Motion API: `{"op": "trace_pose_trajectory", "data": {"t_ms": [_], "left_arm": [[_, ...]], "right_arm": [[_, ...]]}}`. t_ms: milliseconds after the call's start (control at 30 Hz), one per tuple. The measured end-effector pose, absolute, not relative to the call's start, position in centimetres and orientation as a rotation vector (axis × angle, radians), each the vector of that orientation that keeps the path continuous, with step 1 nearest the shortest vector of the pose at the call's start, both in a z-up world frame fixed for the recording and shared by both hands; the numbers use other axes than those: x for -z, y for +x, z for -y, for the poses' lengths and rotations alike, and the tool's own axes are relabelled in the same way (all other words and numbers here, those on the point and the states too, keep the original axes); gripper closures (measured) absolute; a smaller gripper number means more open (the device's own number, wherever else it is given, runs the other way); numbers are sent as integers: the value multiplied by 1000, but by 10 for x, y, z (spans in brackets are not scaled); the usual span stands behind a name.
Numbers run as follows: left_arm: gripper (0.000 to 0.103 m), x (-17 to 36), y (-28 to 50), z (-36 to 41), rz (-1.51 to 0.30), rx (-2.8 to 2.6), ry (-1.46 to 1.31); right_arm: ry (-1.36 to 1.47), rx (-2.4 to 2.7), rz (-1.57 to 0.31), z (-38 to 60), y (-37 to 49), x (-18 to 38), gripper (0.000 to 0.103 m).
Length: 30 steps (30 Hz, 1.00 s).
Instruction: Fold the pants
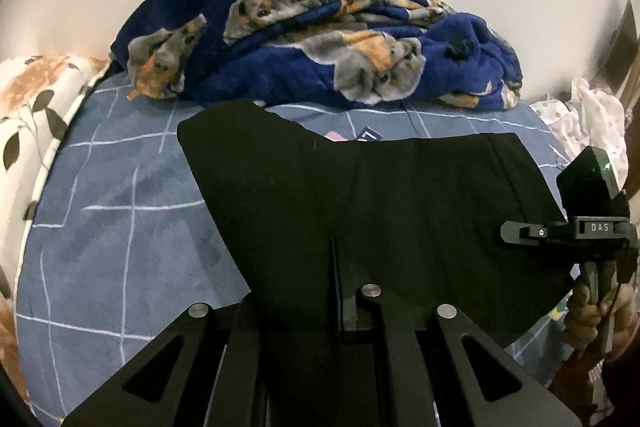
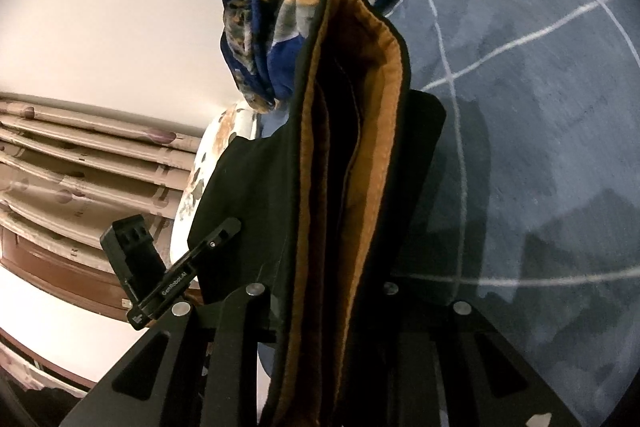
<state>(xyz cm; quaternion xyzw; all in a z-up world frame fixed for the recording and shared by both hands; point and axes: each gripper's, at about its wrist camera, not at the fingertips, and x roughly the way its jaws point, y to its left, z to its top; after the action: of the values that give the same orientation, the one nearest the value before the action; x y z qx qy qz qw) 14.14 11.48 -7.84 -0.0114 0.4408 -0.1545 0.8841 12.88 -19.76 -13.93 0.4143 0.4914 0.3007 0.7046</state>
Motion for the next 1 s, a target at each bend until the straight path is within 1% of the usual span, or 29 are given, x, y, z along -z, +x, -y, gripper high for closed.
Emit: {"op": "trace_pose_trajectory", "data": {"t_ms": [1000], "left_arm": [[95, 77, 207, -142, -848, 224, -29]], "right_arm": [[853, -712, -1073, 192, 160, 131, 82]]}}
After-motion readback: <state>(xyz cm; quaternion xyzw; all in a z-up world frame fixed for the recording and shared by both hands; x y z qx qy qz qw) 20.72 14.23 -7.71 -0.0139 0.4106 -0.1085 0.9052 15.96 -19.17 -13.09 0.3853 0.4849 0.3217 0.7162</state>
